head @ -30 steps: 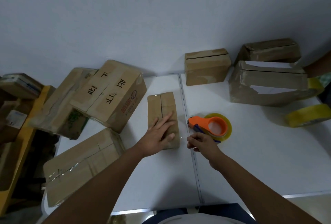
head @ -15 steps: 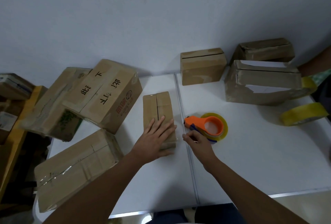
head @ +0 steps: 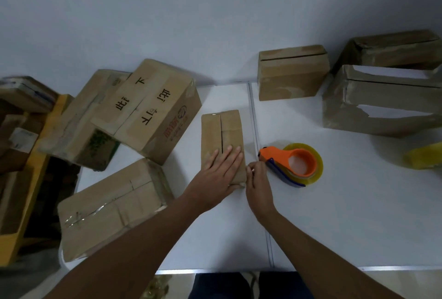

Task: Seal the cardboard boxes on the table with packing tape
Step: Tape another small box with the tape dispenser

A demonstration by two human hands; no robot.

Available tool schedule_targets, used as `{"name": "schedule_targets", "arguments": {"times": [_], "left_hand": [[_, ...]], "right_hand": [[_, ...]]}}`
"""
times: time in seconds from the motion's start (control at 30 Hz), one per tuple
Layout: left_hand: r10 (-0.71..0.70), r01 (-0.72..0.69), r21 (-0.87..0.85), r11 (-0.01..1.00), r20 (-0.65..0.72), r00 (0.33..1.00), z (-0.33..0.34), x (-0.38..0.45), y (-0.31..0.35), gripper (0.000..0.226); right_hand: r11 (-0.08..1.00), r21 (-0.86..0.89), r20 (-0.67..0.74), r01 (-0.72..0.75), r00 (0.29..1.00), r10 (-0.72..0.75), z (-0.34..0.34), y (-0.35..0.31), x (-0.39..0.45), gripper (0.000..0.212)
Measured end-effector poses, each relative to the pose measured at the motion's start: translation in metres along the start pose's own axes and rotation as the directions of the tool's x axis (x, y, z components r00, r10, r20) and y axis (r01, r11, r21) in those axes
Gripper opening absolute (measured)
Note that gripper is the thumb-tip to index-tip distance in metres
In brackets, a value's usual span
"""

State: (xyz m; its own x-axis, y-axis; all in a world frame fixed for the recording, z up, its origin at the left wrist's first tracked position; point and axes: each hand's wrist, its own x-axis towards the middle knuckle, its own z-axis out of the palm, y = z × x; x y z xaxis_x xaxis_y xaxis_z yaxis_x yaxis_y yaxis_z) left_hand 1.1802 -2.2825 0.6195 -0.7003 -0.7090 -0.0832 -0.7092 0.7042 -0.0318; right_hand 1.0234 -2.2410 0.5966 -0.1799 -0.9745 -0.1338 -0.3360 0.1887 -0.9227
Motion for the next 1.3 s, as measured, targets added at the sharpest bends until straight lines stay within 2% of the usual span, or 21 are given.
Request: {"name": "schedule_targets", "arguments": {"times": [0.1,0.17,0.27,0.33,0.43,0.5,0.57,0.7,0.8,0.87,0.93,1.0,1.07,1.17,1.27,1.3], "left_hand": [[-0.008,0.008,0.004,1.0,-0.007,1.0,-0.002,0.0,0.0,0.076],[-0.012,0.012,0.003,1.0,-0.003,1.0,-0.003,0.0,0.0,0.076],[-0.005,0.005,-0.014,1.0,-0.001,1.0,-0.004,-0.001,0.001,0.075],[-0.007,0.007,-0.03,1.0,0.002,1.0,-0.004,-0.001,0.0,0.076],[-0.009,0.009,-0.044,0.999,0.002,1.0,-0.004,-0.001,0.0,0.08],[-0.006,0.006,-0.031,0.999,0.004,1.0,-0.004,-0.003,0.0,0.085],[-0.004,0.004,-0.013,1.0,0.007,1.0,-0.006,-0.004,0.002,0.087],[-0.017,0.017,-0.006,1.0,0.02,1.0,-0.008,-0.003,0.002,0.093],[-0.002,0.003,-0.047,0.999,0.028,1.0,-0.012,-0.004,0.0,0.094],[0.03,-0.024,-0.147,0.989,0.037,0.999,-0.017,-0.005,-0.003,0.092],[0.027,0.007,-0.376,0.926,0.085,0.996,-0.024,-0.001,-0.009,0.084],[-0.032,0.1,-0.598,0.795,0.123,0.992,-0.034,0.007,-0.012,0.062],[-0.134,0.206,-0.746,0.633,0.156,0.979,-0.045,0.013,-0.013,0.036],[-0.267,0.329,-0.832,0.447,0.227,0.936,-0.056,0.016,-0.015,0.032],[-0.335,0.316,-0.873,0.371,0.191,0.922,-0.065,0.018,-0.021,0.026],[-0.394,0.298,-0.89,0.344,0.151,0.906,-0.07,0.016,-0.024,0.024]], "right_hand": [[0.996,0.028,-0.012,-0.084,0.996,0.084,0.008,0.004,0.005,0.015],[0.989,-0.067,0.071,-0.13,0.988,0.135,0.006,0.012,0.012,0.008],[0.964,-0.221,0.202,-0.147,0.96,0.192,-0.01,0.022,0.016,0.026],[0.974,-0.202,0.258,-0.098,0.954,0.149,-0.029,0.021,0.007,0.031],[0.991,-0.133,0.405,-0.023,0.911,0.076,-0.051,0.007,0.0,0.025],[0.988,-0.136,0.417,0.068,0.909,-0.005,-0.055,-0.005,0.005,0.021],[0.957,-0.218,0.42,0.19,0.904,-0.084,-0.056,-0.014,0.016,0.019],[0.832,-0.45,0.546,0.326,0.837,-0.033,-0.051,-0.025,0.036,0.027],[0.809,-0.507,0.543,0.297,0.839,0.033,-0.039,-0.028,0.038,0.049],[0.791,-0.539,0.528,0.289,0.848,0.05,-0.04,-0.028,0.031,0.048],[0.81,-0.52,0.464,0.27,0.886,0.002,-0.051,-0.027,0.02,0.039],[0.843,-0.462,0.31,0.275,0.941,-0.137,-0.063,-0.028,0.006,0.032],[0.818,-0.453,0.19,0.355,0.935,-0.301,-0.062,-0.032,-0.007,0.031],[0.716,-0.489,0.282,0.497,0.868,-0.41,-0.04,-0.041,-0.009,0.036],[0.665,-0.539,0.43,0.517,0.848,-0.311,-0.018,-0.04,0.001,0.066],[0.621,-0.586,0.454,0.52,0.846,-0.279,-0.014,-0.037,0.004,0.069]]}}
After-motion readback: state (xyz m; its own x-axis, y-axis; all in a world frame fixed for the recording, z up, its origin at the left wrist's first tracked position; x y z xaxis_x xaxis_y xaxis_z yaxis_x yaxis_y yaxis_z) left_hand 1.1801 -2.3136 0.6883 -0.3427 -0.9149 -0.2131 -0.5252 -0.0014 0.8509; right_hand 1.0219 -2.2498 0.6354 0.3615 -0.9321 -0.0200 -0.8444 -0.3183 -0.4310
